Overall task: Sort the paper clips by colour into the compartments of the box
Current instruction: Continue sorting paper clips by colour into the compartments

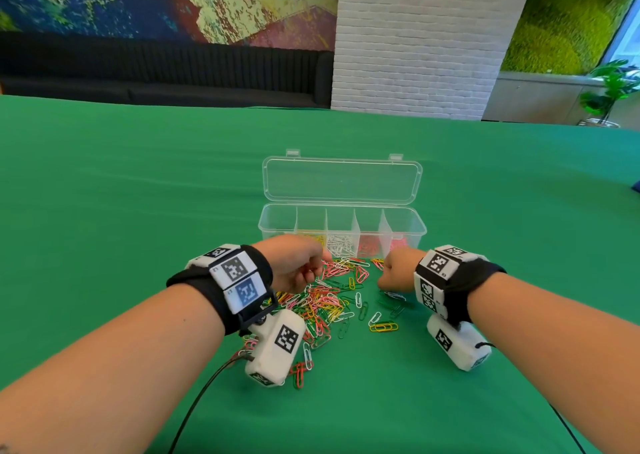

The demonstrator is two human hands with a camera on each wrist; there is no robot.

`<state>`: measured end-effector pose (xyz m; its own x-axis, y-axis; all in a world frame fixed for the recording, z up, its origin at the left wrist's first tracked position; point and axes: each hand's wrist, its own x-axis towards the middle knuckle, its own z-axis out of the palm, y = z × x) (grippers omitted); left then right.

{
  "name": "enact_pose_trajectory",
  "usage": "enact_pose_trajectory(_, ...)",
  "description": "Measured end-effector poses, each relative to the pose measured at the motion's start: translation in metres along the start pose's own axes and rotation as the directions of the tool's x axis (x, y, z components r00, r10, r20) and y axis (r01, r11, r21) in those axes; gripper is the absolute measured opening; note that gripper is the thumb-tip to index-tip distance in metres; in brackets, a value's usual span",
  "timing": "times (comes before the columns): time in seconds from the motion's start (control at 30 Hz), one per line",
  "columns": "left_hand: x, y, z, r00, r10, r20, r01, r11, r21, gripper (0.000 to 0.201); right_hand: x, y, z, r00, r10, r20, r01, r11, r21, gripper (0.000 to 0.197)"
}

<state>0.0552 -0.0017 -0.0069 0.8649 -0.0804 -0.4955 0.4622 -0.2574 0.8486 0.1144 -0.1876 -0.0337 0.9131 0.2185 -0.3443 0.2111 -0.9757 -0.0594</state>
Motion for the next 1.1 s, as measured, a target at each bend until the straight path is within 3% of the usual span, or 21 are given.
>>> enact_pose_trajectory(0.07, 0.000, 0.000, -0.001, 0.998, -0.026, 0.056, 0.027, 1.000, -0.012, 0.024, -0.004, 0.001, -0.003, 0.999, 0.015, 0.045, -0.018, 0.998, 0.059, 0.030)
enact_pose_trajectory(0.13, 0.002, 0.001, -0.002, 0.995, -0.048, 0.089, 0.050, 0.999, -0.013, 0.031, -0.008, 0.004, -0.010, 0.994, 0.039, 0.101, -0.061, 0.971, 0.229, 0.029)
enact_pose_trajectory(0.23, 0.007, 0.009, -0.002, 0.993, -0.056, 0.102, 0.060, 0.997, -0.042, 0.048, -0.013, 0.009, -0.028, 0.981, 0.048, 0.186, -0.132, 0.874, 0.468, 0.027)
enact_pose_trajectory(0.43, 0.019, 0.051, 0.009, 0.996, 0.012, 0.093, 0.001, 0.991, -0.131, 0.053, 0.001, 0.015, -0.068, 0.977, 0.009, 0.213, -0.168, 0.650, 0.741, 0.023)
enact_pose_trajectory(0.63, 0.043, 0.087, 0.026, 0.999, 0.021, 0.046, -0.014, 0.988, -0.155, 0.050, 0.028, 0.015, -0.094, 0.990, 0.124, 0.070, -0.134, 0.642, 0.755, 0.025)
enact_pose_trajectory(0.73, 0.058, 0.099, 0.033, 1.000, 0.013, 0.011, -0.011, 0.989, -0.144, 0.049, 0.041, 0.010, -0.099, 0.989, 0.128, 0.072, -0.138, 0.644, 0.752, 0.025)
enact_pose_trajectory(0.87, 0.075, 0.107, 0.038, 1.000, -0.004, -0.018, 0.002, 0.995, -0.104, 0.049, 0.054, 0.005, -0.100, 0.991, 0.099, 0.087, -0.130, 0.614, 0.779, 0.011)
enact_pose_trajectory(1.1, 0.080, 0.103, 0.040, 1.000, 0.003, -0.017, -0.005, 0.992, -0.124, 0.065, 0.051, 0.006, -0.093, 0.988, 0.056, 0.142, -0.150, 0.511, 0.846, 0.025)
